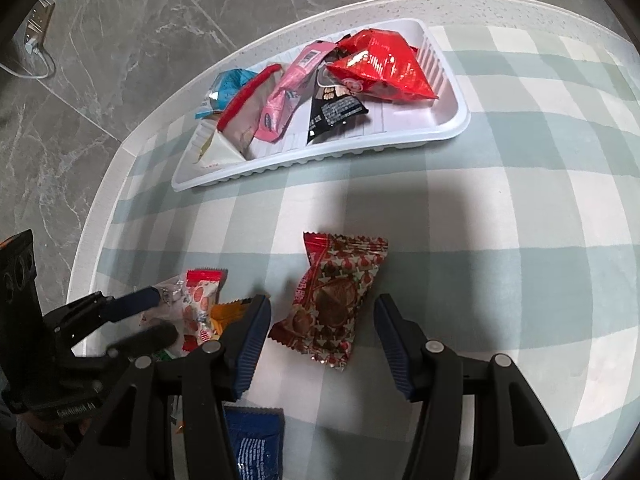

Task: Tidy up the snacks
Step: 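Grasp fruit candy packet with left tool while right tool grasps checkered candy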

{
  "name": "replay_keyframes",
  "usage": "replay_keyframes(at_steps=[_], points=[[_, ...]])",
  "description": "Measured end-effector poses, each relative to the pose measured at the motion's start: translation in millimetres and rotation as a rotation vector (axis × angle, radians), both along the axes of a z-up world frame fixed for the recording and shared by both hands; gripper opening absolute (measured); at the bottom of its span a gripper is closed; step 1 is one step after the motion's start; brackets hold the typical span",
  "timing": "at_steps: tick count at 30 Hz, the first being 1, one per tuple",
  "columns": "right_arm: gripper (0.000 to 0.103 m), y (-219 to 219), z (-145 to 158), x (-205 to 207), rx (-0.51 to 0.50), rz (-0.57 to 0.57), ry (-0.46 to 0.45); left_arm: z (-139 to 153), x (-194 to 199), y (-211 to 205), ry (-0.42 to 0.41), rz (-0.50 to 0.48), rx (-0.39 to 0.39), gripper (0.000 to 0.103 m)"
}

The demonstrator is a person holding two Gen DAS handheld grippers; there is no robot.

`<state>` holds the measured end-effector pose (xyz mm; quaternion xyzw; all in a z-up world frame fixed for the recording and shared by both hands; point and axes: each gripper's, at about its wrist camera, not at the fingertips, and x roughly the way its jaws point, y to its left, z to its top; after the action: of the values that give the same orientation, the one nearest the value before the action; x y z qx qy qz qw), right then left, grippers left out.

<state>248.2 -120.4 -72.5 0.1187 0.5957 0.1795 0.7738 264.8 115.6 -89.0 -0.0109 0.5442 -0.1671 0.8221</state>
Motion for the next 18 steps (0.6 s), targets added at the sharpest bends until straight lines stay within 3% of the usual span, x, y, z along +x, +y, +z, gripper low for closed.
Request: replay_keyframes(at_steps=[10, 18], points=[[0.054, 10.7, 0.0, 2.7, -0.078, 0.052, -0.042, -21.8, 9.8, -16.2, 0.036, -0.005, -0.02, 0.051], [0.037, 17.2, 0.4, 0.6, -0.175, 0.11, -0.092, -26.8, 16.8, -24.8, -0.01, -0.03, -0.011, 0.051]])
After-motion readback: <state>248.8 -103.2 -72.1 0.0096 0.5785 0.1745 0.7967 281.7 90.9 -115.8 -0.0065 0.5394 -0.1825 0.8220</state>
